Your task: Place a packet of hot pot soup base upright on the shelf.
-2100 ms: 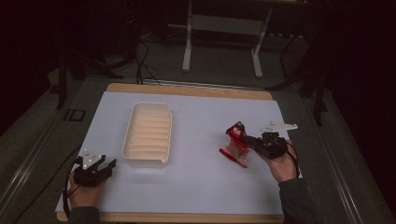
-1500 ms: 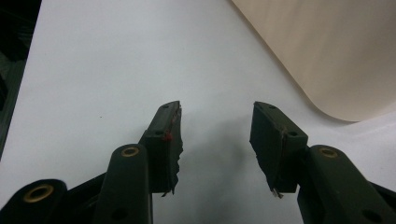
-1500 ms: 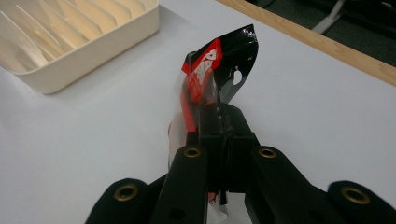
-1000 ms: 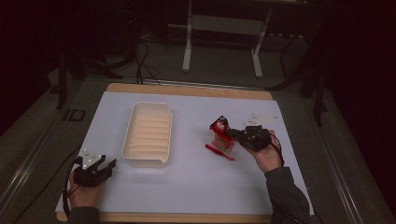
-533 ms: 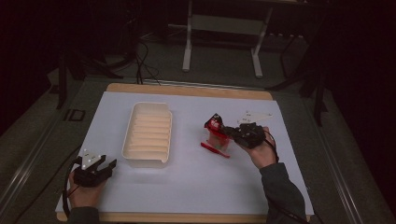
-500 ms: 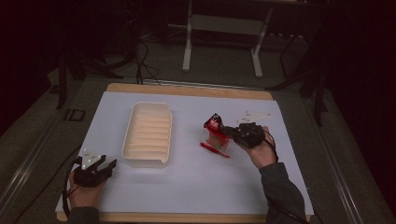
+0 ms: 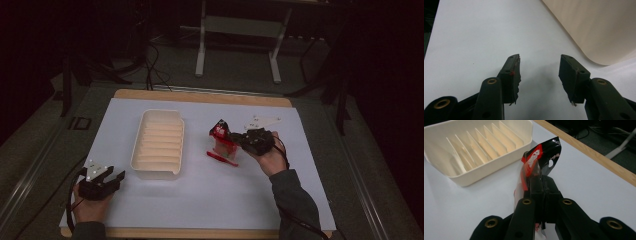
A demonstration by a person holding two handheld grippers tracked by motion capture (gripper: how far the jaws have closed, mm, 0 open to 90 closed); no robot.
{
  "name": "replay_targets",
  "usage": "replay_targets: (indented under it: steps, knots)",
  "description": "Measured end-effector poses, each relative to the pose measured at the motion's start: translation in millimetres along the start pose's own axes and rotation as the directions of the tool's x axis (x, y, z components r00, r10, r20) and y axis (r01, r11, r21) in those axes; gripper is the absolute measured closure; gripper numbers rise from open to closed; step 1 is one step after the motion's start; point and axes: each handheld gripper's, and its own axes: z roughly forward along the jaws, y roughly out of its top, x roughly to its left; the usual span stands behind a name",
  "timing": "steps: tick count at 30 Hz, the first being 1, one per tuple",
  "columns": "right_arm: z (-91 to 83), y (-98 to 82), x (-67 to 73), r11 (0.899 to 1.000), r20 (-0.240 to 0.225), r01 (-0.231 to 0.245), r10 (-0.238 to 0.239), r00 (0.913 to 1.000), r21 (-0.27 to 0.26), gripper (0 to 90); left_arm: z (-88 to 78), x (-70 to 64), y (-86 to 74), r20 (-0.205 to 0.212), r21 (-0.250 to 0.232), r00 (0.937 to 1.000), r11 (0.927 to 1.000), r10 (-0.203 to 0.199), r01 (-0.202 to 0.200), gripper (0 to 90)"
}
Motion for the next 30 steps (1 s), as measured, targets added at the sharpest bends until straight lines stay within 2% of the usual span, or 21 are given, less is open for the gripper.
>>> replay_targets:
  steps: [7,11,22,30]
  knots:
    - [5.8,5.8,1.0,1.0,-0.017,0.001,-0.001,0.9999,-0.016,88.7,0.0,0.2,0.0,0.002,0.0,1.0,1.0,0.0,0.0,51.4]
    - [8.2,9.9,2.4,1.0,-0.023,0.02,-0.02,0.9995,-0.021,88.7,0.1,0.3,0.0,0.001,0.001,1.0,1.0,0.0,0.0,50.8]
    - [11.7,18.9,5.2,0.998,-0.045,0.032,-0.035,0.9984,-0.049,88.7,0.1,0.8,0.1,0.006,0.001,1.0,1.0,-0.002,0.002,50.3]
    - [16.5,26.2,11.9,0.996,-0.059,0.063,-0.067,0.996,-0.062,88.7,0.1,0.9,0.1,0.007,0.002,1.0,1.0,-0.002,0.002,50.2]
